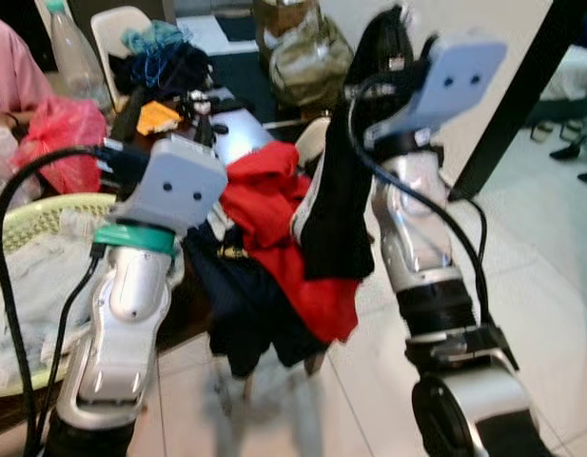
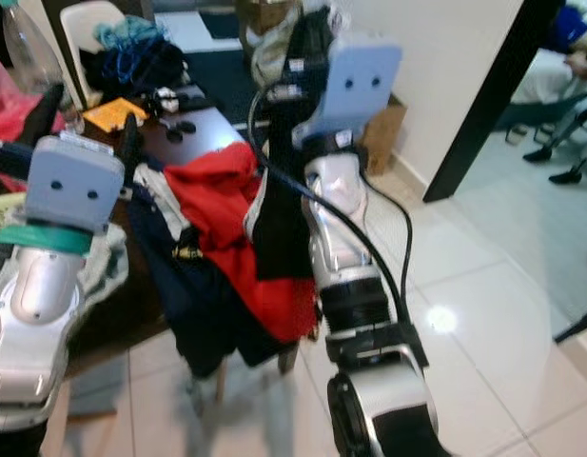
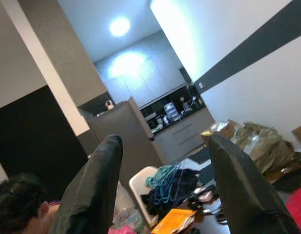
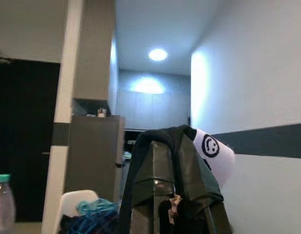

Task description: Hang hanger

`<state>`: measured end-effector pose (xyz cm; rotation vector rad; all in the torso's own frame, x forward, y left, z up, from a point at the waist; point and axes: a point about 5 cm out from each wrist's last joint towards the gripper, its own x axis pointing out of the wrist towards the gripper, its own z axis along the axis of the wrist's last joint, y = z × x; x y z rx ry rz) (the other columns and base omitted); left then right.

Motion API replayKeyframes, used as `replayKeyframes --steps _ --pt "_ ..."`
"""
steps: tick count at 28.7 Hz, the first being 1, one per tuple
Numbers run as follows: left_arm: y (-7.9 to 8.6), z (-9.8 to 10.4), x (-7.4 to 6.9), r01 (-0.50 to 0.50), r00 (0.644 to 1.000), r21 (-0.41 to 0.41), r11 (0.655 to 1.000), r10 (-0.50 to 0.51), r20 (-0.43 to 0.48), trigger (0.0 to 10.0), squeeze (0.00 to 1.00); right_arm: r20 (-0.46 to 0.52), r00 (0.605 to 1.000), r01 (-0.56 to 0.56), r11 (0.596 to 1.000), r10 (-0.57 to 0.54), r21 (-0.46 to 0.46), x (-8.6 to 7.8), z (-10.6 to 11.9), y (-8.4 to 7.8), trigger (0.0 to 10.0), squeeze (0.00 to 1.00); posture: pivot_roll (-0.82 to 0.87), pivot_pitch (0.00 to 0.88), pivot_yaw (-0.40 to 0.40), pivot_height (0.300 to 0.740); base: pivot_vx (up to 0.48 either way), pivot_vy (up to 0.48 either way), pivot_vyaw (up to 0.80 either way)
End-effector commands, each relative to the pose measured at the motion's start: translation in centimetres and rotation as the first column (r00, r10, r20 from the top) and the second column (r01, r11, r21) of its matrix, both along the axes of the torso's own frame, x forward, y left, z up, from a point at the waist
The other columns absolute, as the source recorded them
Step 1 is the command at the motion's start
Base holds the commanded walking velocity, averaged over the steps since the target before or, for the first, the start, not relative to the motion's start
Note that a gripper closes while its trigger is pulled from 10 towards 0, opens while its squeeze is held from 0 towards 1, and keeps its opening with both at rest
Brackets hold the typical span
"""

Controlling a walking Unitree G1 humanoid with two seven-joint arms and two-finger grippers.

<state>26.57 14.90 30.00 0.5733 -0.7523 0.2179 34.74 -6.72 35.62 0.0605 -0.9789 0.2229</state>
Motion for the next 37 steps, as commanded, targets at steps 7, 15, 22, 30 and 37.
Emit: replayKeyframes --steps 7,15,22,30,37 --pt "-0.4 -0.1 -0.1 -0.009 1.0 0.017 1.0 0.009 0.013 10.0 0.0 -0.064 0.998 -0.001 0.992 -0.007 -0.125 1.5 -1.2 1.6 10.0 0.0 0.07 0.06 0.025 0.74 0.458 0.0 0.0" --pt "-1.0 -0.7 -0.4 0.015 1.0 0.026 1.0 -0.015 -0.013 10.0 0.0 -0.322 0.942 -0.042 0.913 -0.099 -0.405 3.3 -8.3 3.2 10.0 0.0 0.07 0.066 0.02 0.74 0.092 0.0 0.0" --pt "-0.9 -0.6 -0.8 0.005 1.0 0.028 1.0 -0.005 0.004 10.0 0.0 -0.479 0.855 -0.179 0.753 -0.2 -0.633 3.1 -15.5 2.3 10.0 0.0 0.07 0.073 0.023 0.74 0.0 0.0 0.0" --pt "-1.1 -0.2 -0.7 -0.001 1.0 0.028 1.0 0.001 0.021 10.0 0.0 -0.529 0.778 -0.178 0.687 -0.34 -0.704 4.0 -17.6 1.4 10.0 0.96 0.07 0.075 0.024 0.74 0.0 0.0 0.0" --pt "-1.3 -0.6 -0.9 0.006 1.0 0.024 1.0 -0.006 0.005 10.0 0.0 -0.528 0.762 -0.254 0.576 -0.376 -0.777 4.2 -17.7 0.7 10.0 1.0 0.08 0.075 0.02 0.74 0.0 0.0 0.0"
